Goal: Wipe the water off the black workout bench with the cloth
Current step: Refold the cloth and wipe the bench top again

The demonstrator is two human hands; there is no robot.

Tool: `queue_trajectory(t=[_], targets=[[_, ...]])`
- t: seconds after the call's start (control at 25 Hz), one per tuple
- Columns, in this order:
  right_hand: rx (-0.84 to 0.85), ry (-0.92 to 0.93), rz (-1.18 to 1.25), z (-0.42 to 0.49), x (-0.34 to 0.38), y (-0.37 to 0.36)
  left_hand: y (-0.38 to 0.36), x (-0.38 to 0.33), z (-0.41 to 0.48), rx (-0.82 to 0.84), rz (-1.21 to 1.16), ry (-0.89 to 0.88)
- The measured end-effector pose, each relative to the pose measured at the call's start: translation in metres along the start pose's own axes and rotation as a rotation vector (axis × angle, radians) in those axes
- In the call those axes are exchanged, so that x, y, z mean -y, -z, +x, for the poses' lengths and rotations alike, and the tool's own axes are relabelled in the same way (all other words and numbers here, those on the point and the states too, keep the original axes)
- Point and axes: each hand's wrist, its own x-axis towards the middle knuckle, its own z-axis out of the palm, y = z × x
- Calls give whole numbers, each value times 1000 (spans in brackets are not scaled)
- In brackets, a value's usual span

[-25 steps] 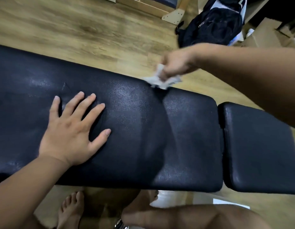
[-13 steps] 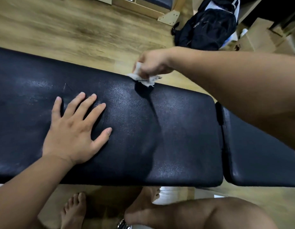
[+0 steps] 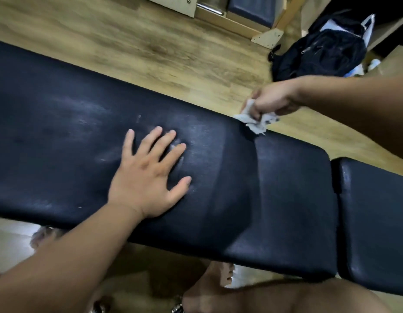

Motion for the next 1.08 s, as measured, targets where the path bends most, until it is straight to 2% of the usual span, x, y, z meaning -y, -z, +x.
queue_trajectory(t=[0.2, 0.28, 0.36, 0.48, 0.52, 0.56, 0.68, 0.8, 0.96, 1.08], targets=[[-2, 176, 86, 48, 155, -13, 0, -1, 2, 35, -64, -12], [-51, 183, 94, 59, 183, -18, -1, 2, 2, 33, -137, -11], [-50, 107, -62, 51, 172, -15, -2, 4, 2, 40, -190, -19], [114, -106, -377, 24, 163, -10, -1, 2, 2, 46, -211, -34], [139, -111, -410, 24, 177, -13, -1, 3, 3, 42, -217, -39], [109, -62, -363, 32, 200, -18, -1, 4, 3, 40, -219, -47], [-12, 133, -11, 71, 302, -32, 1, 6, 2, 46, -245, -54], [7, 314, 104, 98, 395, -51, 1, 4, 2, 56, -261, -66], [-73, 435, 224, 107, 441, -62, -4, 2, 3, 54, -251, -46], [-58, 537, 189, 103, 452, -73, -5, 0, 1, 59, -267, -37]])
